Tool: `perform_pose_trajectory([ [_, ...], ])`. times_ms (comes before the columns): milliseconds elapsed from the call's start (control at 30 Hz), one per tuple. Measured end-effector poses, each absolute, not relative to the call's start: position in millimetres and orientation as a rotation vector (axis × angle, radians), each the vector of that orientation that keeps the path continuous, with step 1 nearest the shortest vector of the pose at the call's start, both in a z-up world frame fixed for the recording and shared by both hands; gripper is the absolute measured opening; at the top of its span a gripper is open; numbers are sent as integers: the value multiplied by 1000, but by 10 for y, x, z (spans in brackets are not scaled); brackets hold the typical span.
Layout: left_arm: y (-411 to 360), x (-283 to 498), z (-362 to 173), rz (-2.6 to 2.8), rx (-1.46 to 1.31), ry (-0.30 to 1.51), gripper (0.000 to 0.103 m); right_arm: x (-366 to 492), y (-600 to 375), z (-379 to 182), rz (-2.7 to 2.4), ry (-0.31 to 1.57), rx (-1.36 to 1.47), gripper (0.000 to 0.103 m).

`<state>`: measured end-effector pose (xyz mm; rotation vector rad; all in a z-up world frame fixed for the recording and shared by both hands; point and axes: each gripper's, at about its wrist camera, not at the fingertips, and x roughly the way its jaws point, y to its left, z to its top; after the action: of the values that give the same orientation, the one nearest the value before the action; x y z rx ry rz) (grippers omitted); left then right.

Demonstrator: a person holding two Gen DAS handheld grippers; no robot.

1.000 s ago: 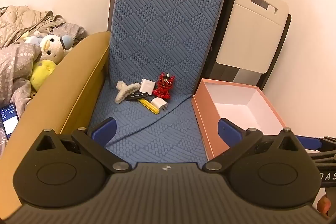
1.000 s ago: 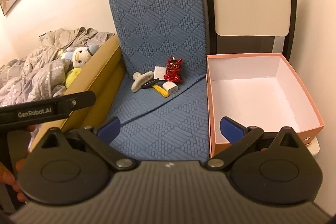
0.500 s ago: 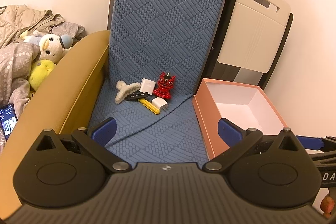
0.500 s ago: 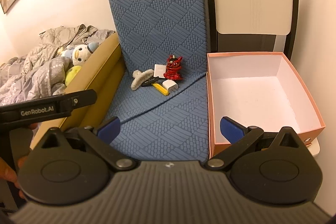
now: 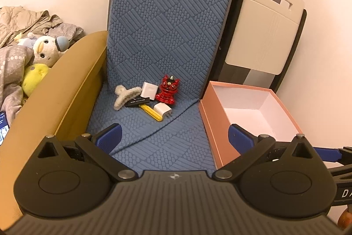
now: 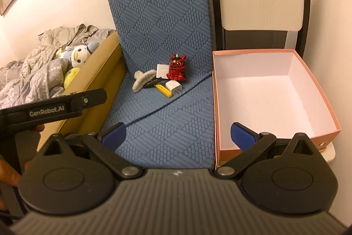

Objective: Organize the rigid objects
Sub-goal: 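Move the right tool toward the red devil figurine on the seat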

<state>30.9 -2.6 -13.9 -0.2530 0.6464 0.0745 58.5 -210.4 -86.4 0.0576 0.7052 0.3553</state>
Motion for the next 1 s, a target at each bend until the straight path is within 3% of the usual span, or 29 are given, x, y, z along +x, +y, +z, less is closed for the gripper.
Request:
perform_pose_trajectory([
  [1000, 13, 402, -536, 85, -245, 644, 103, 643, -2158, -1126, 346, 712, 44, 103],
])
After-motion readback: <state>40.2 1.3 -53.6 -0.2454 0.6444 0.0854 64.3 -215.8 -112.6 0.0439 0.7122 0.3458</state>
